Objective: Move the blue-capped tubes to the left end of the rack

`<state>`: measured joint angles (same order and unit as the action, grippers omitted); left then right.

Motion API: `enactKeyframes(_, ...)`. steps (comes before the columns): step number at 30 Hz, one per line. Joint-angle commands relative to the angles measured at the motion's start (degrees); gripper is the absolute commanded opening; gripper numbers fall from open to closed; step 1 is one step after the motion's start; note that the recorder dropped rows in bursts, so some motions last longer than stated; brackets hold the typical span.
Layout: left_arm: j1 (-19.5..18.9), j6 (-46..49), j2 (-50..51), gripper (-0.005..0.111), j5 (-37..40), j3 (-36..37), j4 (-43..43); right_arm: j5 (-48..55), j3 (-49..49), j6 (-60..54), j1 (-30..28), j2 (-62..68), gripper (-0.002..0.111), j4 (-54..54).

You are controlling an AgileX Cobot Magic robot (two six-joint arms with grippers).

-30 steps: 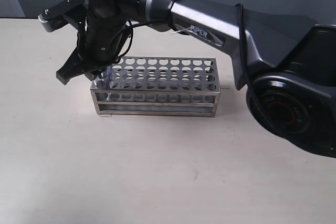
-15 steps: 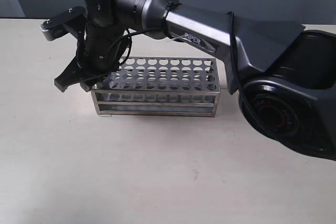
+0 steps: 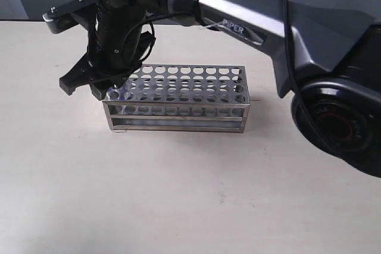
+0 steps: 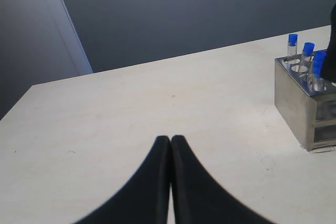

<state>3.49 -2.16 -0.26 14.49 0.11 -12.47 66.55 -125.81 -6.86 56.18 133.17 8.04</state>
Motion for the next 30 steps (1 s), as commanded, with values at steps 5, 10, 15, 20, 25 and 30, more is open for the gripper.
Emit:
enactKeyframes(5, 0.17, -0.28, 0.26, 0.0, -0.77, -0.11, -0.23, 3.41, -0.2, 0.49, -0.12, -3.17, 0.043, -2.41)
enactKeyframes(10, 0.17, -0.28, 0.26, 0.0, -0.77, -0.11, -0.23, 3.41, -0.2, 1.04, -0.12, -5.56, 0.043, -3.22)
enactKeyframes(15, 0.17, -0.28, 0.26, 0.0, -0.77, -0.11, -0.23, 3.41, -0.2, 1.04, -0.12, -10.81, 0.043, -3.97)
enactKeyframes(20, 0.17, -0.28, 0.26, 0.0, -0.77, -0.11, -0.23, 3.41, 1.68, 1.04, -0.12, -19.27, 0.038, -4.34)
enactKeyframes(25, 0.17, -0.28, 0.26, 0.0, -0.77, -0.11, -0.23, 3.41, 7.35, 1.04, -0.12, -30.15, 0.021, -4.34)
enactKeyframes(30, 0.17, -0.28, 0.26, 0.0, -0.77, -0.11, -0.23, 3.41, 19.24, 1.43, -0.12, -41.74, 0.019, -2.82)
